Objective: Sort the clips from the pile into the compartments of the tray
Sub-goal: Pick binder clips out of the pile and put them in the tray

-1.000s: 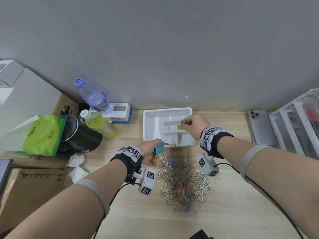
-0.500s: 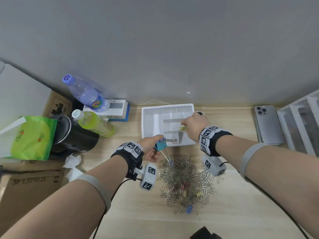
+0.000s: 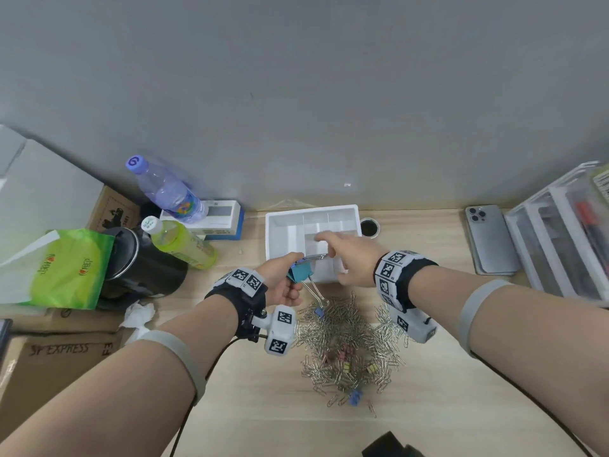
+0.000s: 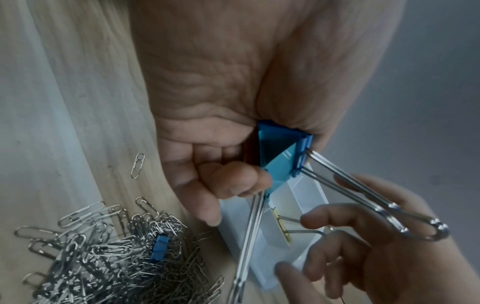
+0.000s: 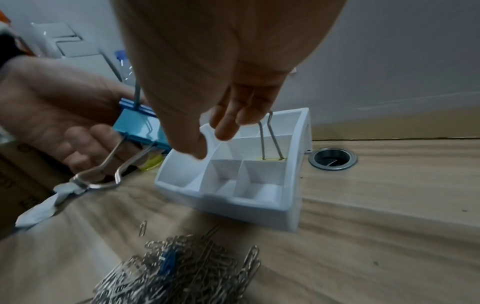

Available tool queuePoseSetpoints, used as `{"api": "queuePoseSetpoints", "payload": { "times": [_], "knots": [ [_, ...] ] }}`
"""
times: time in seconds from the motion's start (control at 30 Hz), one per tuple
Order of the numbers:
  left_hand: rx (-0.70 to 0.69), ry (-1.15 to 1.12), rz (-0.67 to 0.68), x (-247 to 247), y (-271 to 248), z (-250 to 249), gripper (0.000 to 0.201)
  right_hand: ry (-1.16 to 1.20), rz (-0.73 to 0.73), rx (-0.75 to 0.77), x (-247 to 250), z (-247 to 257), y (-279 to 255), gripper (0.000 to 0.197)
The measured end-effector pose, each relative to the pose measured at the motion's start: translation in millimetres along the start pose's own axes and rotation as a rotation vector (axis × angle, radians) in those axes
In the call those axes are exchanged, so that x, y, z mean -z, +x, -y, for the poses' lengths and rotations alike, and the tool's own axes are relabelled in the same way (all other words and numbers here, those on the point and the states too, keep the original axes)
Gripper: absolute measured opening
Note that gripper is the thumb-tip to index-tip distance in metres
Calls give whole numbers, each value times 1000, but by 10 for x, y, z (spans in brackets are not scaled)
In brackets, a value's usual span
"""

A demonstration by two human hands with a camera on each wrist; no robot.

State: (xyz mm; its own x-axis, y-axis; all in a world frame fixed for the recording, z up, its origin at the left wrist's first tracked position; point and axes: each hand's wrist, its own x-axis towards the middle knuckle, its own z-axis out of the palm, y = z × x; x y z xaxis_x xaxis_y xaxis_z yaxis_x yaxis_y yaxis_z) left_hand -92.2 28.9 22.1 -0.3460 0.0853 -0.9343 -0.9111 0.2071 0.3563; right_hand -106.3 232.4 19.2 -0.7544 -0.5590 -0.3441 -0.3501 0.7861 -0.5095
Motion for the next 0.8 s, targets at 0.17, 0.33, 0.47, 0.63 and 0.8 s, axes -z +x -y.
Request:
{"api": "queuePoseSetpoints", "payload": {
  "times": [0.17, 0.33, 0.47, 0.63, 0.8],
  "knots": [
    [-36, -66, 38, -6, -84, 51, 42, 21, 49, 27, -173, 127, -75, 114],
    [-45, -98, 60, 14, -137, 131, 44, 52, -32, 69, -231, 161, -155, 113],
    [-26, -52, 22, 20, -156, 177, 45, 32, -51, 121, -195, 191, -166, 85],
    [-24, 2, 31, -34, -186, 221, 42, 71, -21, 133, -185, 285, -158, 61],
    [-33, -11, 42, -29, -182, 243, 40, 35, 12, 128, -177, 325, -179, 75]
  ]
}}
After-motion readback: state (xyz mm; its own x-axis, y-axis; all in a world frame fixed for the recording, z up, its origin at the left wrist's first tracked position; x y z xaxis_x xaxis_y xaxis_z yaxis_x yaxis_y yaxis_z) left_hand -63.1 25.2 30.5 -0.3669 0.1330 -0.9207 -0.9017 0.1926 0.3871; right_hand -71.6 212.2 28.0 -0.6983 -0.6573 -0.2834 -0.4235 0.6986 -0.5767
